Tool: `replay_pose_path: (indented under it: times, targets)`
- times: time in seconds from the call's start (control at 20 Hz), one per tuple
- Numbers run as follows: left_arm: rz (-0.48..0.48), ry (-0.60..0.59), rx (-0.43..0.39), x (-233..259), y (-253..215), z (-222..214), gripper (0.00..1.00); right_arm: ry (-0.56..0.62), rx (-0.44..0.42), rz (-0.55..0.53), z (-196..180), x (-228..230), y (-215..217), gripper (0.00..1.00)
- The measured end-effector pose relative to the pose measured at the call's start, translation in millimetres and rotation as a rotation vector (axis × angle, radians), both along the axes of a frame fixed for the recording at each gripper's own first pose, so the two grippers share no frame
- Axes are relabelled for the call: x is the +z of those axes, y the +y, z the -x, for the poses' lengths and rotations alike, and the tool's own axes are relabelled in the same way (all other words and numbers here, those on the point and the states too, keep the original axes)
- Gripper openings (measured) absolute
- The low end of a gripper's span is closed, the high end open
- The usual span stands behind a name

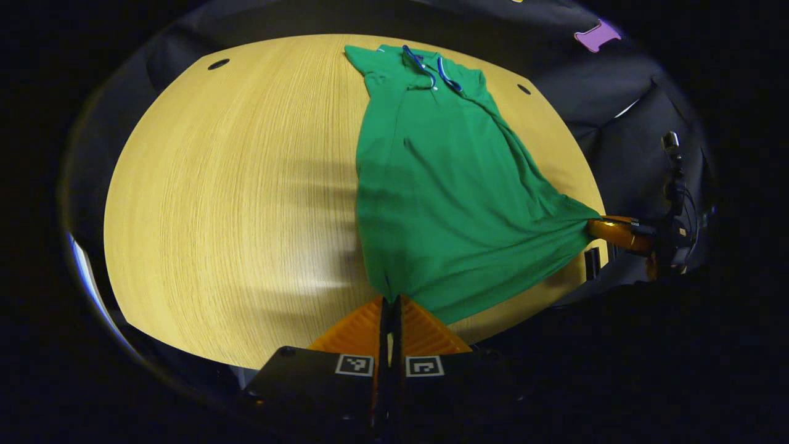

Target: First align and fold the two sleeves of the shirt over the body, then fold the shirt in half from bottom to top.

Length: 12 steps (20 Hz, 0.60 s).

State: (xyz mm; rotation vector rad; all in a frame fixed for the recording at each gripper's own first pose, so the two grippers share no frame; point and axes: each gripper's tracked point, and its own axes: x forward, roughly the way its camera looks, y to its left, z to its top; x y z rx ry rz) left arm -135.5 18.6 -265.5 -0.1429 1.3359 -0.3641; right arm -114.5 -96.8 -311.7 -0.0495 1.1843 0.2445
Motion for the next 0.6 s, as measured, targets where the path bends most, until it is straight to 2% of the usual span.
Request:
replay_pose_path:
  times: [0.25, 0.6]
  targets:
    - [-0.008, -0.129, -0.015, 14, 0, -47, 0.06, -0.07, -0.008, 0.0, -42, 16, 3, 0.0]
    - [0.009, -0.281, 0.048, 39, 2, -127, 0.06, -0.223, -0.038, 0.027, -127, 54, 9, 0.0]
